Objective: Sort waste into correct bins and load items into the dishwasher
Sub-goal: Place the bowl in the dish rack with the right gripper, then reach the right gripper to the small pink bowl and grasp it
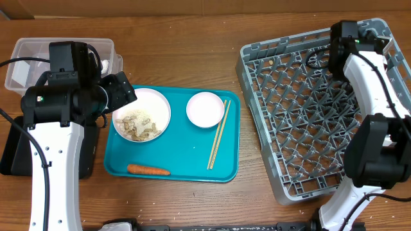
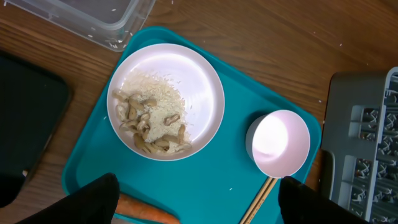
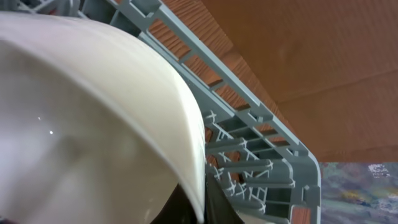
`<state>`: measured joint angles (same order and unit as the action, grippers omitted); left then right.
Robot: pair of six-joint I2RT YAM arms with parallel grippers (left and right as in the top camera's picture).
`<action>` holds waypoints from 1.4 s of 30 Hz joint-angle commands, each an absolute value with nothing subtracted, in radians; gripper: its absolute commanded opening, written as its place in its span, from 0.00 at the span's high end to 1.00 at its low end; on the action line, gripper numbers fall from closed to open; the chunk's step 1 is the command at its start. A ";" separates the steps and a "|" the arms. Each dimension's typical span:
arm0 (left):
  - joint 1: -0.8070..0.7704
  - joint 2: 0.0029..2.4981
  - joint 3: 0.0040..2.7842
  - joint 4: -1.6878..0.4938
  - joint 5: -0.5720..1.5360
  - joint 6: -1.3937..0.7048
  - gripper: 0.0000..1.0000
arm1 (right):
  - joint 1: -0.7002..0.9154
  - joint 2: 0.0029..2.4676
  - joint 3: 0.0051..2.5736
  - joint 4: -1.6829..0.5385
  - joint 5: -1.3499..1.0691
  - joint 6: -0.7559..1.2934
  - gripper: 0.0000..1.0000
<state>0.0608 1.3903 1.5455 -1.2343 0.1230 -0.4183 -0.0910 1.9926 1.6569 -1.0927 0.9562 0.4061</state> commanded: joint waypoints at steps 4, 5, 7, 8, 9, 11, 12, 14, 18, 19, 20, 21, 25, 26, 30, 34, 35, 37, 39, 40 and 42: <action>0.065 1.380 1.567 -1.236 0.131 -0.404 0.16 | -0.075 1.991 1.644 -1.093 0.865 0.424 0.96; 0.065 1.380 1.567 -1.238 0.131 -0.404 0.16 | -0.075 1.987 1.644 -1.086 0.904 0.424 0.96; 0.065 1.380 1.567 -1.237 0.131 -0.404 0.16 | -0.073 1.986 1.644 -1.080 0.954 0.423 0.96; 0.065 1.380 1.567 -1.237 0.131 -0.404 0.16 | -0.070 1.986 1.644 -1.080 0.948 0.424 0.96; 0.065 1.380 1.567 -1.236 0.131 -0.404 0.16 | -0.067 1.986 1.644 -1.080 0.930 0.424 0.96; 0.065 1.380 1.567 -1.233 0.131 -0.404 0.16 | -0.056 1.988 1.644 -1.080 0.891 0.425 0.96; 0.065 1.380 1.567 -1.232 0.131 -0.405 0.16 | -0.051 1.988 1.643 -1.081 0.883 0.430 0.96; 0.065 1.380 1.567 -1.234 0.131 -0.405 0.16 | -0.038 1.989 1.643 -1.096 0.881 0.479 0.96; 0.065 1.380 1.567 -1.234 0.131 -0.404 0.16 | 0.009 1.989 1.643 -1.161 0.855 0.536 0.96; 0.065 1.380 1.567 -1.233 0.131 -0.404 0.16 | 0.015 1.989 1.643 -1.172 0.846 0.535 0.96; 0.065 1.380 1.567 -1.233 0.131 -0.403 0.16 | 0.023 1.989 1.643 -1.185 0.837 0.536 0.96; 0.065 1.380 1.567 -1.233 0.131 -0.403 0.16 | 0.028 1.989 1.643 -1.195 0.831 0.536 0.96; 0.065 1.380 1.567 -1.234 0.131 -0.395 0.16 | 0.048 1.989 1.643 -1.238 0.822 0.556 0.95; 0.065 1.380 1.567 -1.235 0.131 -0.393 0.16 | 0.054 1.989 1.643 -1.253 0.815 0.555 0.91; 0.065 1.380 1.567 -1.235 0.131 -0.392 0.16 | 0.079 1.987 1.643 -1.328 0.798 0.561 0.00; 0.065 1.380 1.567 -1.234 0.131 -0.388 0.16 | 0.091 1.968 1.643 -1.380 0.797 0.646 0.00; 0.065 1.380 1.567 -1.234 0.130 -0.386 0.16 | 0.091 1.959 1.643 -1.387 0.793 0.665 0.00; 0.065 1.380 1.567 -1.235 0.131 -0.380 0.16 | 0.091 1.928 1.643 -1.395 0.778 0.682 0.00; 0.065 1.380 1.567 -1.238 0.131 -0.381 0.16 | 0.091 1.888 1.645 -1.397 0.757 0.681 0.00; 0.065 1.380 1.567 -1.239 0.131 -0.381 0.16 | 0.091 1.866 1.645 -1.397 0.748 0.679 0.00; 0.065 1.380 1.567 -1.242 0.131 -0.381 0.16 | 0.092 1.816 1.650 -1.389 0.682 0.619 0.00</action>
